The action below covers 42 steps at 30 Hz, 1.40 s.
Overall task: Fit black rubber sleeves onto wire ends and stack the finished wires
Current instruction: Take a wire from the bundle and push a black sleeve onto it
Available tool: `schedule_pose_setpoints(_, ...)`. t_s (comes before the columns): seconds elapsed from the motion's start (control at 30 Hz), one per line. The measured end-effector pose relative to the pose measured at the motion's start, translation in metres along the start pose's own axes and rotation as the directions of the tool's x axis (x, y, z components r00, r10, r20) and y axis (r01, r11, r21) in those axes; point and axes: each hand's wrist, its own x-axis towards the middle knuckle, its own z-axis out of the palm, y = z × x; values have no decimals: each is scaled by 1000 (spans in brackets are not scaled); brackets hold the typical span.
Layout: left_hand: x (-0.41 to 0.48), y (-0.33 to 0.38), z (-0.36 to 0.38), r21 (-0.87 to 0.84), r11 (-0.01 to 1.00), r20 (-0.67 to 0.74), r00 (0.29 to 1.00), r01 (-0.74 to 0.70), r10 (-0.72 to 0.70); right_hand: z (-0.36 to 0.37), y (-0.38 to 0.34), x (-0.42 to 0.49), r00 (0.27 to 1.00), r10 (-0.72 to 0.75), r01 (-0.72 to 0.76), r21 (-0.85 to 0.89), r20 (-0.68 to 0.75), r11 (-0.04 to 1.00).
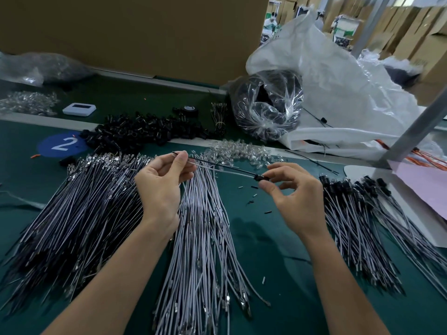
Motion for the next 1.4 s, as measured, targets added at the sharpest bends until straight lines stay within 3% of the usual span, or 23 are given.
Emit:
schedule_pose_setpoints(0.23,4,6,-4,-26,997,47,996,-77,78,-8,7,5,965,259,-241,226,-51,944)
schedule_pose_setpoints(0.43,14,12,-12,-48,986,-205,967,-161,149,-19,9,8,919,378,-320,345,-114,882)
schedule_pose_setpoints(0.57,25,19,-22,-99,973,-380,912,-208,156,-26,11,11,909,377,-277,424,-175,863)
schedule_pose_setpoints(0.7,27,21,-22,-130,976,-377,919,-176,116,-26,6,13,916,391,-266,603,-85,753)
schedule_pose_setpoints(0.77,24,23,-23,-216,971,-280,959,-98,34,-32,4,14,921,389,-209,824,-15,527)
schedule_pose_setpoints(0.83,21,25,-24,-310,950,-160,987,-33,-18,-45,4,14,940,340,-107,976,36,191)
schedule_pose_setpoints(0.9,19,25,-24,-340,941,-85,996,-9,-21,-55,4,12,977,194,-45,978,86,-204)
schedule_pose_setpoints(0.97,16,23,-22,-313,950,-37,999,8,-20,-58,4,11,994,38,-67,825,107,-562)
schedule_pose_setpoints(1.0,15,21,-20,-290,957,-14,1000,20,-25,-58,3,12,993,15,-76,752,114,-654)
schedule_pose_setpoints(1.07,13,19,-15,-232,971,48,998,50,-40,-56,1,13,988,49,-70,707,147,-704)
schedule_pose_setpoints(1.1,11,18,-13,-185,980,91,995,66,-50,-54,0,14,979,88,-78,734,185,-675)
schedule_pose_setpoints(1.13,10,16,-10,-120,990,144,988,79,-61,-50,-1,15,960,149,-109,811,235,-575)
schedule_pose_setpoints(1.17,7,14,-7,-41,995,204,976,86,-76,-45,-3,15,938,219,-171,910,267,-377)
schedule_pose_setpoints(1.2,4,11,-2,42,995,265,960,87,-95,-39,-6,15,921,276,-256,961,275,-104)
schedule_pose_setpoints(1.27,-3,6,5,176,981,367,920,79,-140,-21,-11,11,913,304,-388,815,273,430)
schedule_pose_setpoints(1.3,-7,3,8,221,972,411,896,79,-166,-11,-15,7,918,277,-396,672,282,626)
schedule_pose_setpoints(1.33,-10,1,10,258,963,454,870,75,-190,-1,-18,3,927,229,-361,540,297,760)
schedule_pose_setpoints(1.4,-14,-3,12,313,948,527,821,50,-218,15,-22,-5,933,129,-262,387,337,884)
